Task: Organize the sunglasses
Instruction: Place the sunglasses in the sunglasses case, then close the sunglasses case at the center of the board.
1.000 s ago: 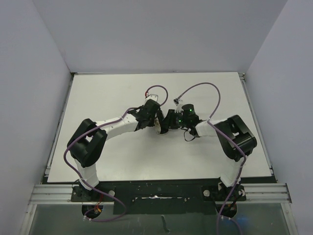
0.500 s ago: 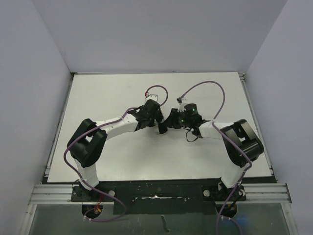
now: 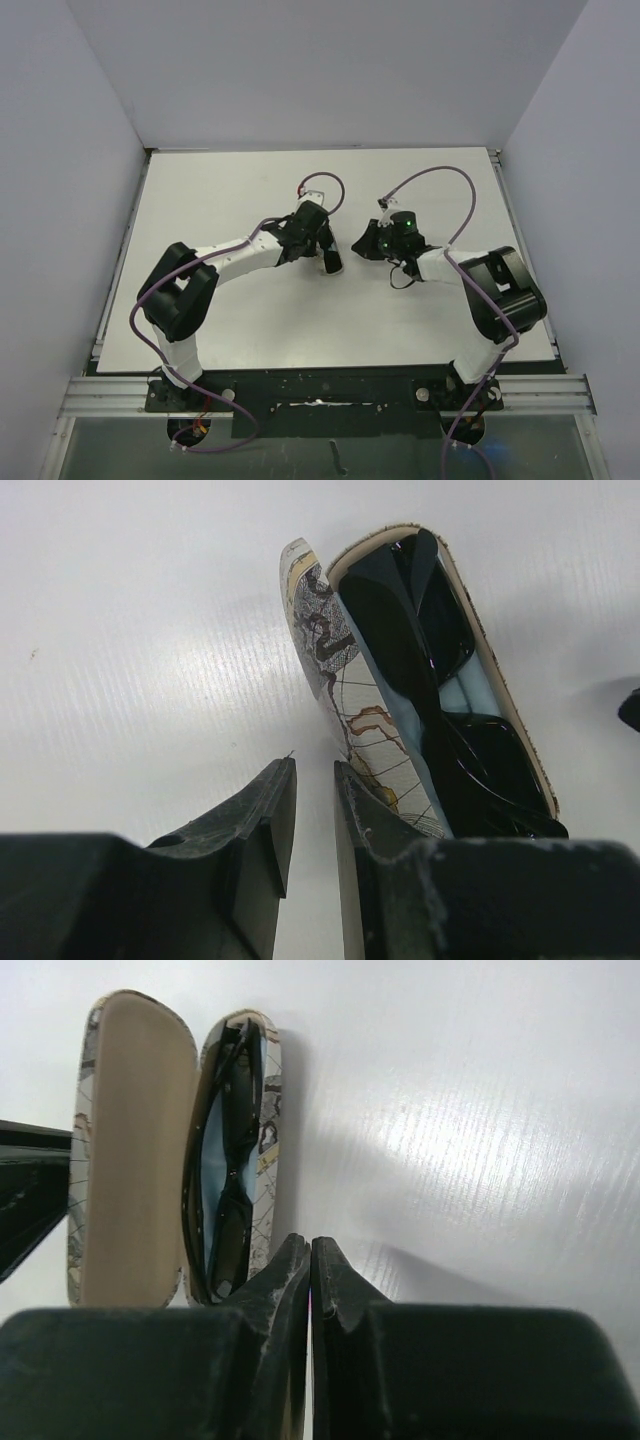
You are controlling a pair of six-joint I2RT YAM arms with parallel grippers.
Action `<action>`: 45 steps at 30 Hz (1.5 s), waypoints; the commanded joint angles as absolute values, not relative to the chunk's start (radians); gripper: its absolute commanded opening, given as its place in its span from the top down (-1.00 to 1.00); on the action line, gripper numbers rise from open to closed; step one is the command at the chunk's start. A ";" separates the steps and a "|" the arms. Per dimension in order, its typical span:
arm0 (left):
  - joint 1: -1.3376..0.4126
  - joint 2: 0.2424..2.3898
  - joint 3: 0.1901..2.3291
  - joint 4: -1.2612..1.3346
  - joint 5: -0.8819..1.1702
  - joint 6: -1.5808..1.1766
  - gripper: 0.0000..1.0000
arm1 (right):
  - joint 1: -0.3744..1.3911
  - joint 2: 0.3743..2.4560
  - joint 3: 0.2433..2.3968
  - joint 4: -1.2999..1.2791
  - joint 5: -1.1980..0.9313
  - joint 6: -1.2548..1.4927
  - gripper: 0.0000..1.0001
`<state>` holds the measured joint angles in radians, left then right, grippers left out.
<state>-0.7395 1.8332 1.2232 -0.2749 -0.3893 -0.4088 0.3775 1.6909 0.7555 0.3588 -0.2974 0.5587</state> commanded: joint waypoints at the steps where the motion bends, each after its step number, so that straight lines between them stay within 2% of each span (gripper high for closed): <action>1: -0.747 1.815 1.292 -0.281 -0.407 -0.394 0.56 | 0.382 1.738 0.807 0.410 -0.284 0.541 1.00; 15: -0.767 1.839 1.323 -0.298 -0.410 -0.392 0.56 | 0.411 1.868 0.906 0.434 -0.310 0.556 1.00; 45: -0.801 1.901 1.374 -0.308 -0.387 -0.393 0.56 | 0.454 1.913 0.896 0.466 -0.329 0.574 1.00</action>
